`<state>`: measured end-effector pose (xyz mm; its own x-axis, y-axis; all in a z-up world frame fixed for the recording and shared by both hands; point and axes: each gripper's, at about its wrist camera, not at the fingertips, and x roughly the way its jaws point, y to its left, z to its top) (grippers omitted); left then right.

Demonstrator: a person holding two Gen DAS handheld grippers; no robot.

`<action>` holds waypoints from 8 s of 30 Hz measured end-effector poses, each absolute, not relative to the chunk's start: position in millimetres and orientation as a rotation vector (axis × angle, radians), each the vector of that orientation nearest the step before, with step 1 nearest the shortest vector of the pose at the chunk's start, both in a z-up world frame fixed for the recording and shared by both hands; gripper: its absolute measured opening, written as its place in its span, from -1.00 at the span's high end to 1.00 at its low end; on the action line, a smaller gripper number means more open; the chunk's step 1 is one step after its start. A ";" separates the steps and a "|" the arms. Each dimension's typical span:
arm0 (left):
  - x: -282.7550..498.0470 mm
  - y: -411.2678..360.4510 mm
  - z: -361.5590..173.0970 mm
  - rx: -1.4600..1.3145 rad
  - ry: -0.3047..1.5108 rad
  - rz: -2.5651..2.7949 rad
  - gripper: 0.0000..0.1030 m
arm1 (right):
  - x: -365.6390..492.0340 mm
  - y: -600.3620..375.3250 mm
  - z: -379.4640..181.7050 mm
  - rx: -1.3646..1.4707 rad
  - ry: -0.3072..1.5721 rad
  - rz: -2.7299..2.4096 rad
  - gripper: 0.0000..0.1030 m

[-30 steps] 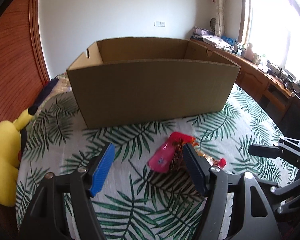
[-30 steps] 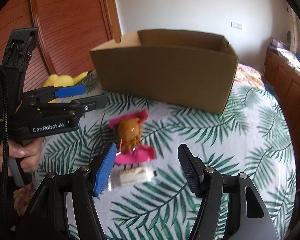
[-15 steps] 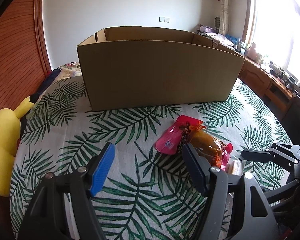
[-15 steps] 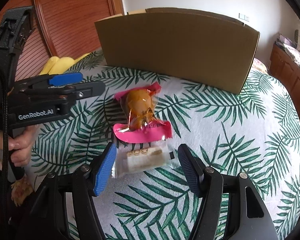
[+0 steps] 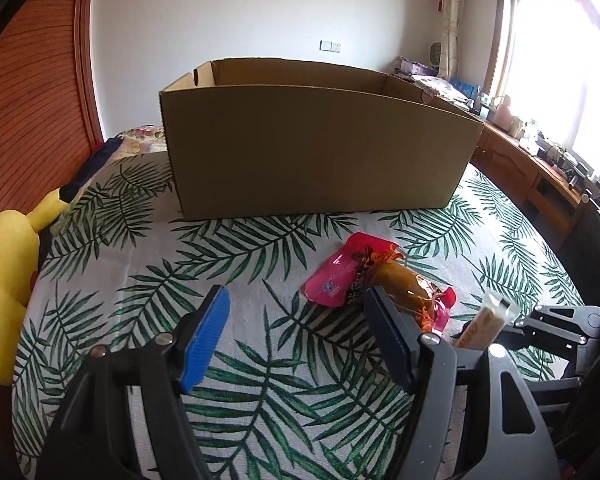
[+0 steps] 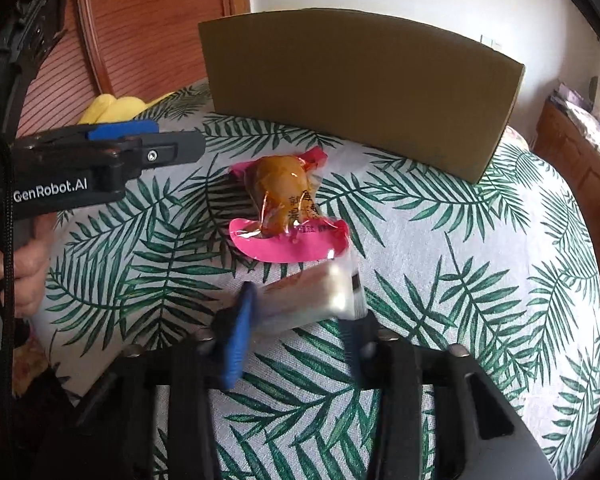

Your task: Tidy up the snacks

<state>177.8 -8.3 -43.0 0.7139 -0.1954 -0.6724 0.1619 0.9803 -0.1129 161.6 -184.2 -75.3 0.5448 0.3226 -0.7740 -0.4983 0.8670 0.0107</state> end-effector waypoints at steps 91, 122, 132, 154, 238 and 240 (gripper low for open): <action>216.9 -54.4 43.2 0.056 0.625 -0.283 0.23 | 197.7 -236.9 3.4 -0.120 0.653 0.452 0.72; 341.3 -23.2 27.2 0.031 0.620 -0.204 0.21 | 321.7 -190.5 38.7 -0.147 0.577 0.477 0.70; 349.4 -28.0 15.0 0.021 0.651 -0.207 0.09 | 337.6 -190.6 24.4 -0.129 0.619 0.463 0.68; 273.3 -29.5 54.4 0.062 0.574 -0.194 -0.05 | 276.9 -202.3 43.9 -0.116 0.577 0.436 0.51; 21.2 -26.0 49.4 0.008 0.460 -0.037 -0.89 | 22.9 -260.2 69.7 -0.011 0.382 0.181 -0.99; 21.4 -25.9 48.8 0.007 0.461 -0.038 -0.89 | 23.1 -259.1 68.5 -0.014 0.383 0.178 -0.99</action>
